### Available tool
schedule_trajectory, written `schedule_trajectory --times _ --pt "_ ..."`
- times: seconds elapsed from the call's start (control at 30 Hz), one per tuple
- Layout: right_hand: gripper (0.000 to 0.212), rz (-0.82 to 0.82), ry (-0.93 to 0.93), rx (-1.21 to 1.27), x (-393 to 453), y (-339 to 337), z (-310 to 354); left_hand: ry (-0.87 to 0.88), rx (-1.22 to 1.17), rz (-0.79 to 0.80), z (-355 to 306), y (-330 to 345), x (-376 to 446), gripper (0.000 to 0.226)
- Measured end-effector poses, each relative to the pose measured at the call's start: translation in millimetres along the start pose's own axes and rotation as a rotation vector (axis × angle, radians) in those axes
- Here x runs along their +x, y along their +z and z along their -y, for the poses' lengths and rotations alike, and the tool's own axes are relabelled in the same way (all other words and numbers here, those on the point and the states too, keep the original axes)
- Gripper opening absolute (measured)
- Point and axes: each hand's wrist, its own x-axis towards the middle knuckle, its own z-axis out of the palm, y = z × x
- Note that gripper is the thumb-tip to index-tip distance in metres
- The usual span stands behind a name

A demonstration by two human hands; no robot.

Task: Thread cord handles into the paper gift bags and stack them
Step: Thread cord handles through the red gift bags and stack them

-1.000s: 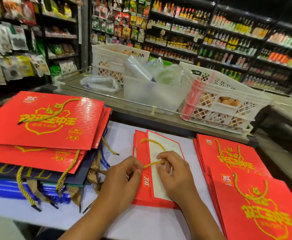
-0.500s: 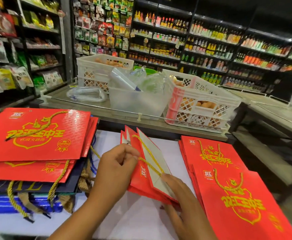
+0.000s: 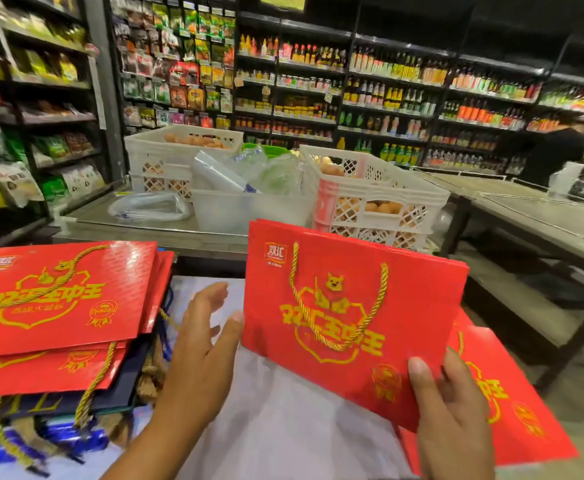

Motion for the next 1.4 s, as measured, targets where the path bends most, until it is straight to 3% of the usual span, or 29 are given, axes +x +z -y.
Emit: schedule_trajectory --times 0.03,0.07,0.17,0.27,0.3,0.37,0.4,0.5,0.6,0.67,0.93,1.1,1.2,1.3,1.4 --pt "0.066 0.018 0.082 0.068 2 -3 1 -0.037 -0.036 0.045 2 3 -1 0.031" --pt "0.073 0.059 0.126 0.119 5 -9 -1 -0.066 -0.057 0.085 4 6 -2 0.028" --pt "0.039 0.154 0.228 0.135 9 -20 -3 -0.121 -0.013 0.126 7 10 -4 0.016" --pt "0.08 0.204 0.239 0.063 10 -35 -16 -0.208 -0.035 0.143 13 13 -10 0.022" --pt "0.078 0.195 0.237 0.026 8 -38 -15 -0.229 -0.04 0.138 17 14 -12 0.024" --pt "0.036 0.192 0.226 0.001 8 -44 -17 -0.276 -0.052 0.137 22 19 -19 0.024" --pt "0.026 0.191 0.216 -0.035 7 -46 -17 -0.302 -0.058 0.136 25 21 -22 0.02" --pt "0.031 0.264 0.214 -0.193 10 -57 -21 -0.34 -0.056 0.129 36 29 -23 0.022" --pt "0.01 0.261 0.159 -0.316 27 -67 -21 -0.339 -0.04 0.175 32 34 -17 0.022" --pt "0.046 0.22 0.073 -0.477 47 -76 -20 -0.329 -0.04 0.221 24 43 -9 0.026" --pt "0.062 0.065 -0.048 -0.719 136 -112 -31 -0.252 0.009 0.389 -4 117 44 0.043" --pt "0.046 0.013 0.077 -0.817 189 -125 -26 -0.277 0.026 0.407 -10 176 84 0.038" --pt "0.039 0.018 0.124 -0.911 218 -127 -28 -0.241 0.127 0.366 -5 203 102 0.042" --pt "0.031 0.033 0.149 -1.064 236 -125 -44 -0.128 0.42 0.393 4 223 108 0.043" --pt "0.04 0.075 0.157 -1.35 238 -123 -65 -0.08 0.671 0.469 11 243 101 0.039"
